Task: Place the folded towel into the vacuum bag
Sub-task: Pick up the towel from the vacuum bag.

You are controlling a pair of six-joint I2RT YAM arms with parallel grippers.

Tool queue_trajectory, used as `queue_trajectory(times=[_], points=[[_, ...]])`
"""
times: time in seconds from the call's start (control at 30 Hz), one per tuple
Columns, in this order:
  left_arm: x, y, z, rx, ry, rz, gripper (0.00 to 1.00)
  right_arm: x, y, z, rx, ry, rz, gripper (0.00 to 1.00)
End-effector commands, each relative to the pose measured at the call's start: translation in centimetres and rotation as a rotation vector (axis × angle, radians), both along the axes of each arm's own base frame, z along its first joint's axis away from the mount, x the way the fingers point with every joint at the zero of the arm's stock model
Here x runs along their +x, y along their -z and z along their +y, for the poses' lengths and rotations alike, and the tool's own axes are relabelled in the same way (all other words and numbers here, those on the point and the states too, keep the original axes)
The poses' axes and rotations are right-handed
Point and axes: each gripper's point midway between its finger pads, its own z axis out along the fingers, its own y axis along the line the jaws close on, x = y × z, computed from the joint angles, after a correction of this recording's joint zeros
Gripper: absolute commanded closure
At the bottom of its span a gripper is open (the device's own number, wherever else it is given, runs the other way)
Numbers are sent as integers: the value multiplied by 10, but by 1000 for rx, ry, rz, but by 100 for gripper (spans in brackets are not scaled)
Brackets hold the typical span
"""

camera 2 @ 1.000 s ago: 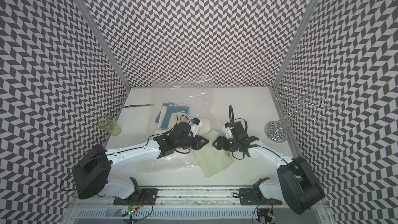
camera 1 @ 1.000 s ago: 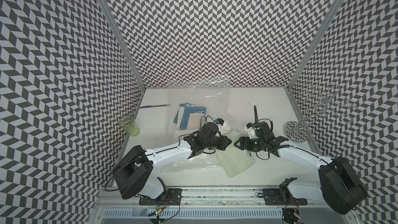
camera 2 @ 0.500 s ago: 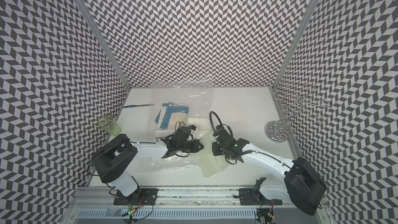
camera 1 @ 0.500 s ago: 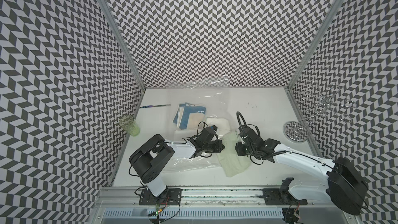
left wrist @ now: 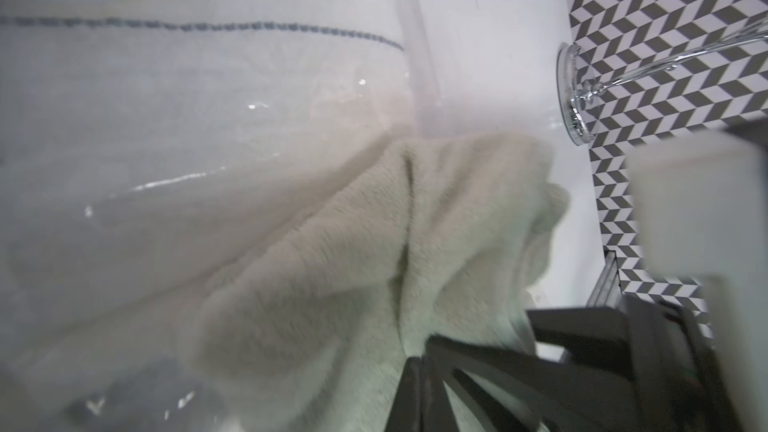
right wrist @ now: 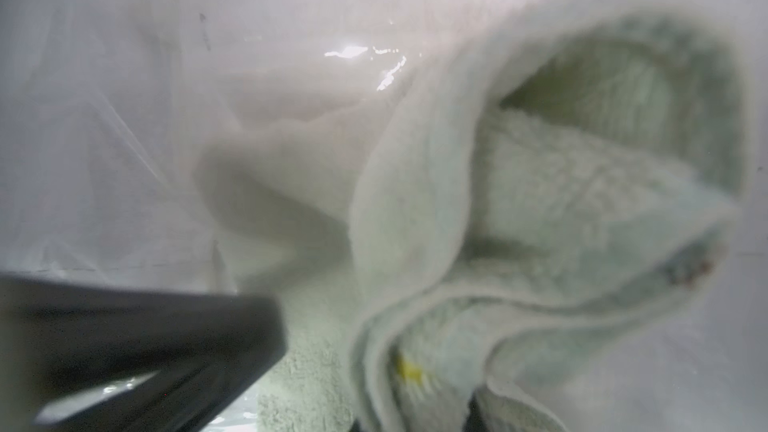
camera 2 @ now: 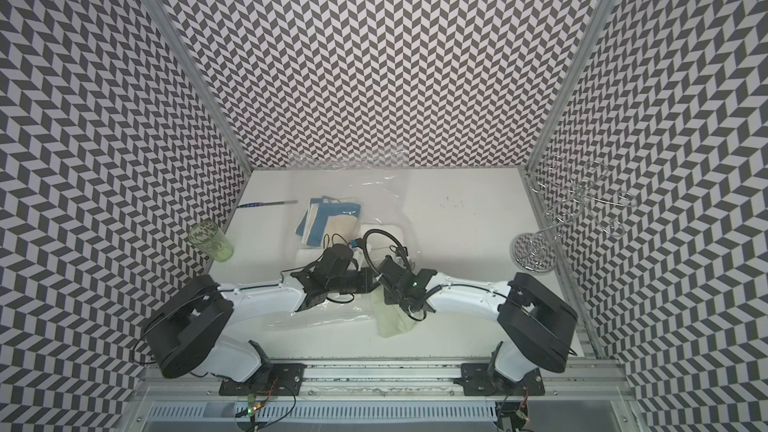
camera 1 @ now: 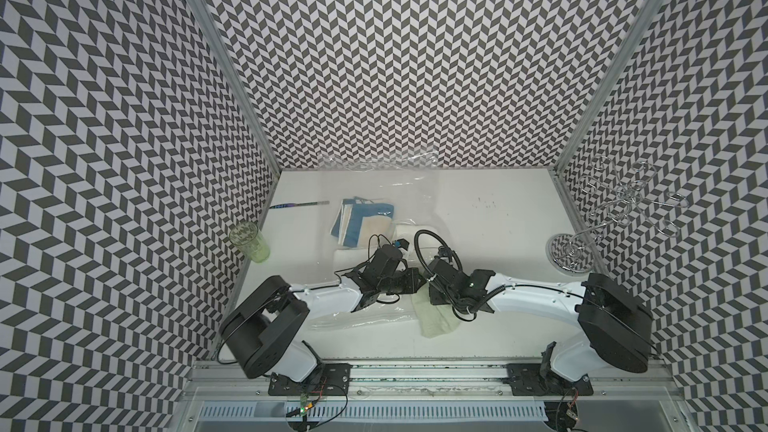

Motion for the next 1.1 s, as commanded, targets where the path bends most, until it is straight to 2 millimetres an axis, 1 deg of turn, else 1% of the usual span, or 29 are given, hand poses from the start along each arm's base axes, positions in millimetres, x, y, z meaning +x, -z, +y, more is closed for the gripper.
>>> queue_trajectory(times=[0.0,0.07,0.13,0.23,0.3,0.43,0.5,0.53,0.6,0.73,0.87,0.97,1.03,1.07], points=[[-22,33,29,101,-23,88,93,-10,20,-11,-52,-11,55,92],[-34,45,32,81,-19,135,93,-12,11,5,19,-80,52,85],[-36,52,33,74,-21,150,93,-19,7,19,68,-150,69,74],[-33,59,36,87,-32,152,93,-31,15,31,51,-231,105,59],[-30,63,36,92,-29,153,93,-40,25,37,30,-279,133,48],[-25,60,42,103,-34,139,93,-57,37,51,40,-363,193,28],[-20,53,49,115,-51,115,93,-61,42,53,18,-386,202,20],[-17,48,53,118,-62,106,93,-62,44,53,0,-390,206,18],[-11,36,65,126,-91,81,93,-63,55,47,-87,-385,218,16],[3,3,94,120,-170,14,93,-65,74,36,-279,-387,215,16],[12,-18,122,122,-240,-19,93,-66,79,43,-386,-411,189,18],[14,-27,129,115,-262,-29,93,-67,91,39,-466,-419,194,23],[15,-32,131,115,-270,-35,93,-63,93,32,-496,-407,194,26],[16,-35,132,115,-275,-41,93,-59,94,27,-512,-397,194,29]])
